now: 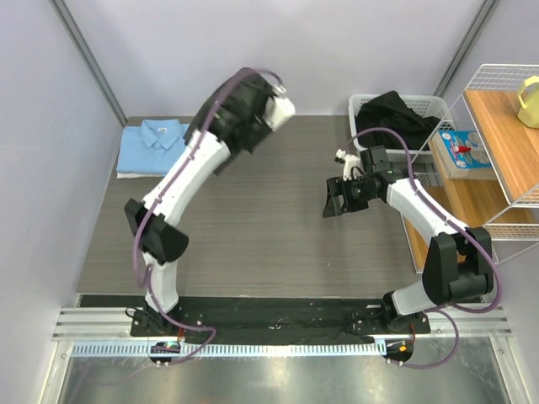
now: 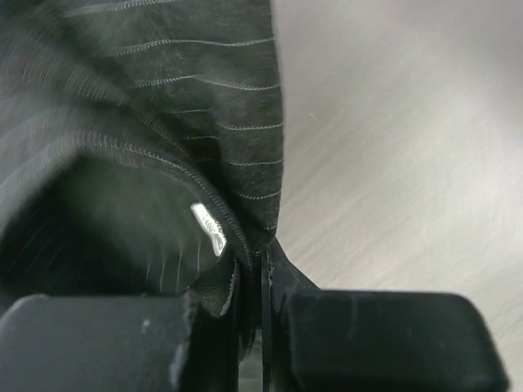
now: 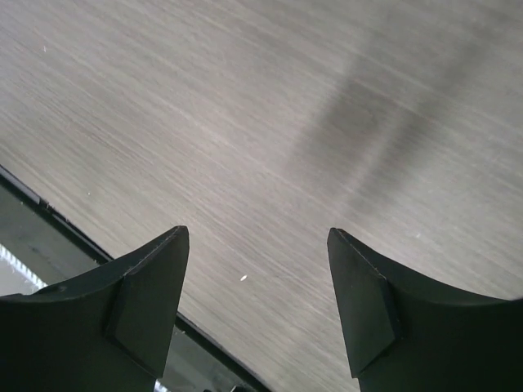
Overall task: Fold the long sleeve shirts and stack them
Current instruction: Fold the shirt
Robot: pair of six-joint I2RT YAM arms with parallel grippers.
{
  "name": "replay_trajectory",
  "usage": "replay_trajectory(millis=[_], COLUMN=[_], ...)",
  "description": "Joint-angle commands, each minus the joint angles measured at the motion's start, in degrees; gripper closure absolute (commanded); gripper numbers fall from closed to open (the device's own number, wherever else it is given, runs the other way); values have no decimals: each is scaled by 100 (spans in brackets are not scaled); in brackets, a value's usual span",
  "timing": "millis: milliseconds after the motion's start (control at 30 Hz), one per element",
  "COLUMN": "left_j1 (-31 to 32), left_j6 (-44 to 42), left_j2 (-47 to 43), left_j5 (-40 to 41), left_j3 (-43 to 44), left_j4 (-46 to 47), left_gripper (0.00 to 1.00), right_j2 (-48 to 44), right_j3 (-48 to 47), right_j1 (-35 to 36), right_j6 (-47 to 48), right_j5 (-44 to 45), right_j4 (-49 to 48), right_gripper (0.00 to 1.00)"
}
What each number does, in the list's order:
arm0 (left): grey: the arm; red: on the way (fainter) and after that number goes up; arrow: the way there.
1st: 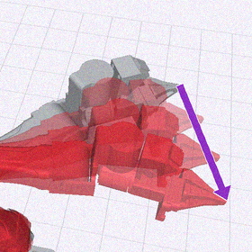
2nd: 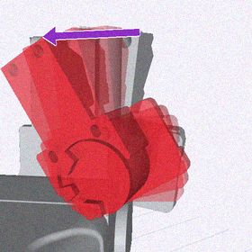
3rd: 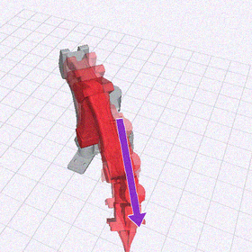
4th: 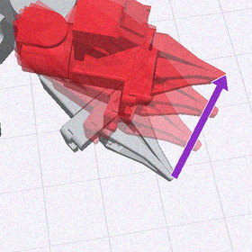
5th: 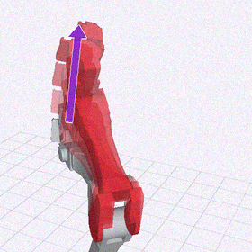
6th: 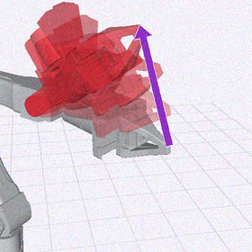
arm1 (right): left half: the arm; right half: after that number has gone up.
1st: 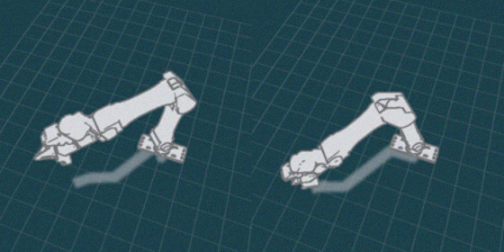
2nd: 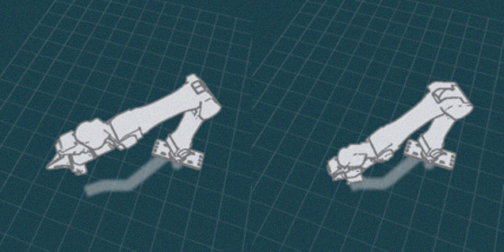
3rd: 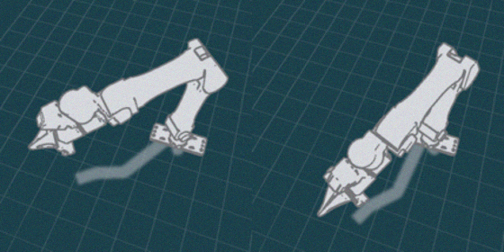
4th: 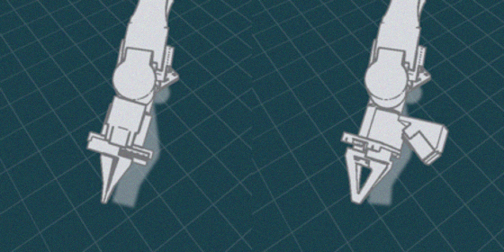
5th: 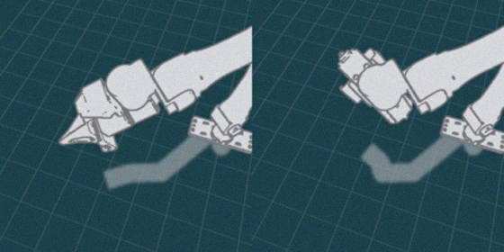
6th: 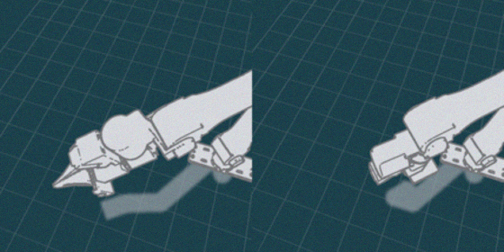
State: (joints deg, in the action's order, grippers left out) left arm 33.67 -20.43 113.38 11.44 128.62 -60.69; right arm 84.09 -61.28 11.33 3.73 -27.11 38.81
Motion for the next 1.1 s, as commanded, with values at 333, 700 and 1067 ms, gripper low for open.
replay_trajectory(millis=[333, 700, 1067], left_j1=[2600, 2900, 1057], left_j6=[99, 478, -1803], left_j2=[527, -509, -1372], left_j5=[1343, -210, -1881], left_j3=[-3755, -3477, -3457], left_j4=[1110, 420, -523], left_gripper=[100, 43, 55], right_j2=[-420, -526, -534], right_j3=[274, 177, 353], right_j1=[-667, -676, -685], right_j6=[-118, -56, -179], right_j5=[-462, -558, -1032], right_j4=[197, 356, 259], right_gripper=[25, 25, 26])
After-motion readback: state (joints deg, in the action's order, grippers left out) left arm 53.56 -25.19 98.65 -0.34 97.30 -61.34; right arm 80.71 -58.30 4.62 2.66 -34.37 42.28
